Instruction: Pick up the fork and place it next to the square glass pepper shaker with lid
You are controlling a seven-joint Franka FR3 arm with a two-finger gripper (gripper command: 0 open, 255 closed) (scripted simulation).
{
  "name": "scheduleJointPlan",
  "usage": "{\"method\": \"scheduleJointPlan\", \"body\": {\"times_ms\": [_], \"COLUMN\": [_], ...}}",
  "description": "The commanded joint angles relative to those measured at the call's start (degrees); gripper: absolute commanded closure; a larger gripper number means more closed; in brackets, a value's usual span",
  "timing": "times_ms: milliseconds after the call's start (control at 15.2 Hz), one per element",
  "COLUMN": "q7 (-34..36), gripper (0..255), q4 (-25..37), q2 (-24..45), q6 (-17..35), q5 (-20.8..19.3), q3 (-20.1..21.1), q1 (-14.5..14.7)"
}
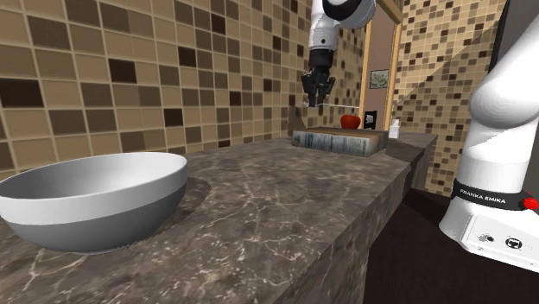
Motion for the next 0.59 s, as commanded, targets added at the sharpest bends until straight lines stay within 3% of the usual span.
{"method": "scheduleJointPlan", "body": {"times_ms": [0,528], "q7": [-3.0,-14.5], "gripper": [255,255], "q4": [-1.5,-5.0], "q2": [-1.7,-5.4], "q6": [-0.3,-0.8], "q5": [-0.3,-3.4], "q3": [-2.2,-11.1], "q1": [-0.9,-5.3]}}
